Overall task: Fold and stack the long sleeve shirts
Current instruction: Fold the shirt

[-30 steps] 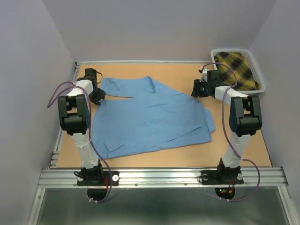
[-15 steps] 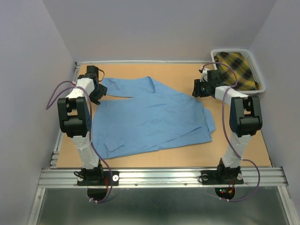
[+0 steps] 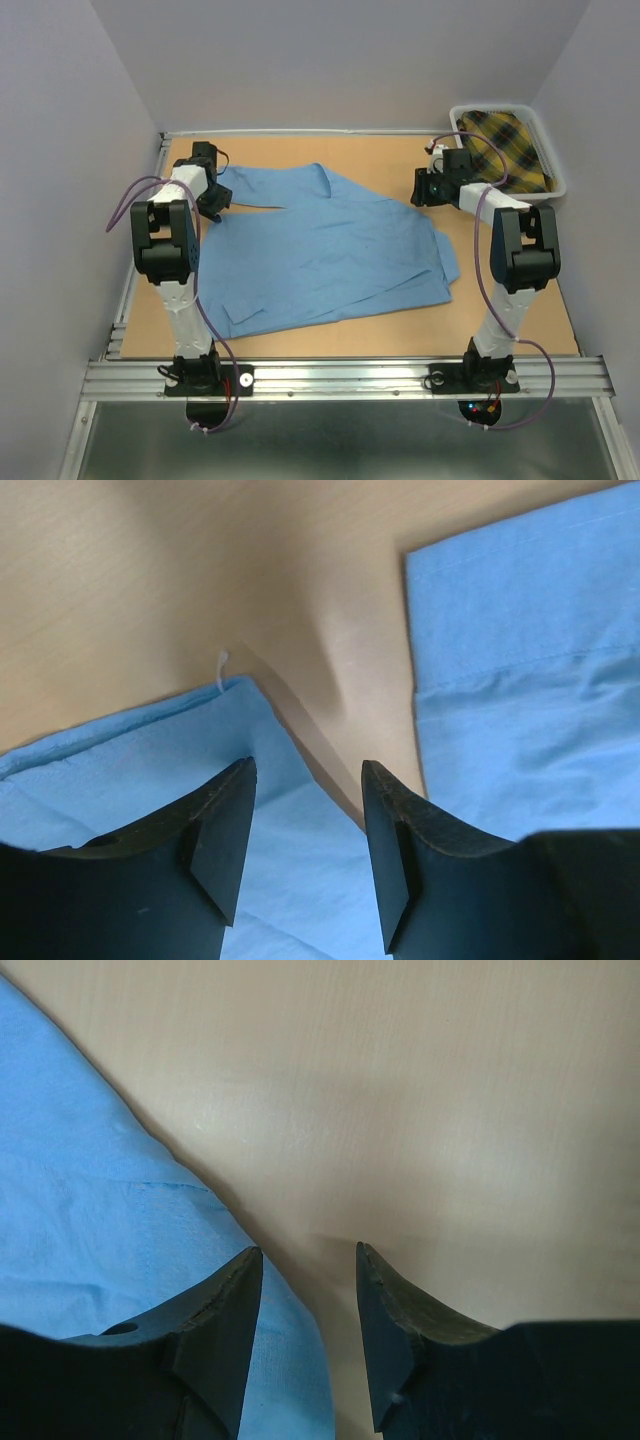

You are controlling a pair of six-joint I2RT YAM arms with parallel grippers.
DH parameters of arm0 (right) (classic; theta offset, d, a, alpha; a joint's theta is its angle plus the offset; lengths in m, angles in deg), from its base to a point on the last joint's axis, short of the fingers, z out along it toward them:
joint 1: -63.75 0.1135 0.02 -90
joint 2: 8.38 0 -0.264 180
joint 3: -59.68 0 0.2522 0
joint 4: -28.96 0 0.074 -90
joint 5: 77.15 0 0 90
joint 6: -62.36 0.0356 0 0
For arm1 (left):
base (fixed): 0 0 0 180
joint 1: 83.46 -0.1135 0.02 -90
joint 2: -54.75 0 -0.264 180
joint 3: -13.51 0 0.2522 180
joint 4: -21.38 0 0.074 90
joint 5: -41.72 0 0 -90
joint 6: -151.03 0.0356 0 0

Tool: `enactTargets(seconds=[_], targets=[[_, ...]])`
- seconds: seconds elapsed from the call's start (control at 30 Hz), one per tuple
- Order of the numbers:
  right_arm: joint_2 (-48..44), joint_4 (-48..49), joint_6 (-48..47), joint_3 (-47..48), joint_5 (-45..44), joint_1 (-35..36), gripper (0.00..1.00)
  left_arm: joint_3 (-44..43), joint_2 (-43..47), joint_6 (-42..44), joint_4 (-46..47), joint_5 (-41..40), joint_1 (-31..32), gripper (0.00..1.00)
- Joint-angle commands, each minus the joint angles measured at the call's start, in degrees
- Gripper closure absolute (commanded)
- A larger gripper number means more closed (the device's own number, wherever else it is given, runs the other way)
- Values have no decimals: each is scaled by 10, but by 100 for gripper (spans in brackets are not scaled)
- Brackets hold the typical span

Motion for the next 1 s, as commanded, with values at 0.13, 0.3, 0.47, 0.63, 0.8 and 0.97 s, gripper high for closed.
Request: enactTargets(seconds=[0.13,0.3,0.47,0.63,0.8,0.97], targets=[[-24,7,-9,14,-6,6,52,2,-19,-5,-8,-10,-2,44],[-20,7,-12,19,-4,6,52,12,-28,-5,-6,-11,-2,51],[-2,7,-17,44,30,6,52,29,-31,0,2,-13,-2,61],[20,7,-23,75,78,7,52,38,-32,11,5,-17,-2,75],[48,6,-28,101,140,11,51,44,-34,28,10,-24,-1,89],[82,5,-26,121,168,24,52,46,-36,48,14,-25,-1,96]])
